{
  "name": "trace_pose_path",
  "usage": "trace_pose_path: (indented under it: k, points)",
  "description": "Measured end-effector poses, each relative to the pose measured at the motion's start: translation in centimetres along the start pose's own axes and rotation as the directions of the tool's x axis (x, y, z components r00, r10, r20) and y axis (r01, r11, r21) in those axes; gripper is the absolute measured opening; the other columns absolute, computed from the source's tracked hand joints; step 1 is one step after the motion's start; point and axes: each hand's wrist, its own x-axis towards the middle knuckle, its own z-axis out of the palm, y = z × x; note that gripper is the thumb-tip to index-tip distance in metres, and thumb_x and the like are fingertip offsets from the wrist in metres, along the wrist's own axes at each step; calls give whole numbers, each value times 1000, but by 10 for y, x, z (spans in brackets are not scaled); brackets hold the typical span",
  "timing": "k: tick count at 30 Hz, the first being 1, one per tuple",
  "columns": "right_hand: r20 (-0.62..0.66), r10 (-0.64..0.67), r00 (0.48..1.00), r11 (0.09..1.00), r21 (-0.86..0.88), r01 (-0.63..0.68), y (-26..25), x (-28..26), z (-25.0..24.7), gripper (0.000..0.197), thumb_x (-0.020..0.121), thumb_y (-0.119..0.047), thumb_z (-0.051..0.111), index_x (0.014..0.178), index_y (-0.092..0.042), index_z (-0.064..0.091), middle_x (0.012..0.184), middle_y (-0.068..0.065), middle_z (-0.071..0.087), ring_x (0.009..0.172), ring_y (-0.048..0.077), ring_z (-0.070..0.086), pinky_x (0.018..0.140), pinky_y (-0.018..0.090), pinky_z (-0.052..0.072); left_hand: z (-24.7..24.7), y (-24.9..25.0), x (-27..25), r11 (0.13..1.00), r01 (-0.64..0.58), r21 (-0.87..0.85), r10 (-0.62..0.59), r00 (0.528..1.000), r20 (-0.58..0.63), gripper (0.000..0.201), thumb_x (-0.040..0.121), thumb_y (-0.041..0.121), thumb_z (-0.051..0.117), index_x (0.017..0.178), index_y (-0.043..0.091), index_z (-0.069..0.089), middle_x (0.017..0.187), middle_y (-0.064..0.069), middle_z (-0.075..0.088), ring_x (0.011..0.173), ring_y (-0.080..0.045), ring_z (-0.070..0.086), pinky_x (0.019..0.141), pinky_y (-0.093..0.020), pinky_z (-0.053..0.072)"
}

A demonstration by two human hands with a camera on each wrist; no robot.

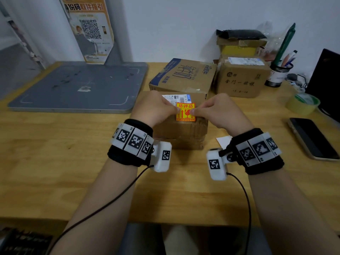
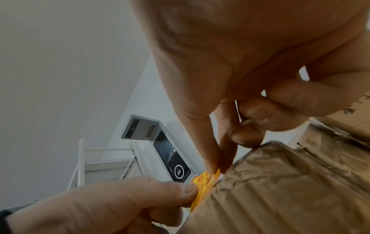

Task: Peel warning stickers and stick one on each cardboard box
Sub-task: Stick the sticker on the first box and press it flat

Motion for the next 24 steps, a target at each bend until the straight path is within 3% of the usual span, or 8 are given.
trace_pose_path:
  k: [4,9,12,15,19,21,24]
  points:
    - [7,5,1000,1000,-4,-5,1,0,0,13,88,-33,80,87,-21,81,77,-8,71,66,0,58,54,19,37,2,-1,1,1000,2,10,-2,1000,9,25,88,37,76,106,21,80,122,1,72,102,-11,53,85,-31,43]
    - [-7,7,1000,999,-31,-7,3,2,2,13,85,-34,82,83,-21,82,60,-12,63,40,-9,52,45,15,33,4,-2,3,1000,-8,21,7,1000,10,24,85,38,78,104,23,81,121,3,71,103,-10,52,86,-32,43]
    - [-16,13,1000,999,-32,-13,4,2,2,14,84,-34,83,82,-20,82,48,-13,58,34,-8,48,46,17,33,5,-4,4,1000,-16,22,16,1000,8,24,84,37,79,104,24,81,119,3,72,107,-11,54,89,-32,45]
    - [-23,0,1000,999,-49,-2,5,2,3,14,82,-36,84,79,-22,81,58,-12,66,50,-1,55,51,23,37,6,-6,4,1000,-20,9,20,1000,3,22,83,37,81,102,25,81,120,4,72,108,-10,52,94,-34,46]
    - [-47,7,999,995,-99,-12,8,3,5,17,77,-43,85,74,-27,80,74,-8,73,75,7,64,65,30,51,7,-9,3,1000,-22,-19,22,1000,-16,16,79,36,84,92,27,81,114,5,73,117,-14,57,101,-39,49]
    - [-59,22,998,993,-116,-28,7,2,6,21,75,-47,85,78,-27,81,73,-8,73,70,9,63,64,33,52,8,-9,2,1000,-17,-24,17,1000,-22,10,77,36,85,81,32,78,106,6,72,114,-15,59,100,-41,51]
    - [-79,34,996,988,-145,-45,7,0,7,23,75,-49,85,82,-28,80,70,-8,71,63,12,59,61,35,53,9,-10,-1,1000,-20,-24,20,999,-39,20,74,38,88,67,37,69,98,7,71,107,-16,64,95,-43,55]
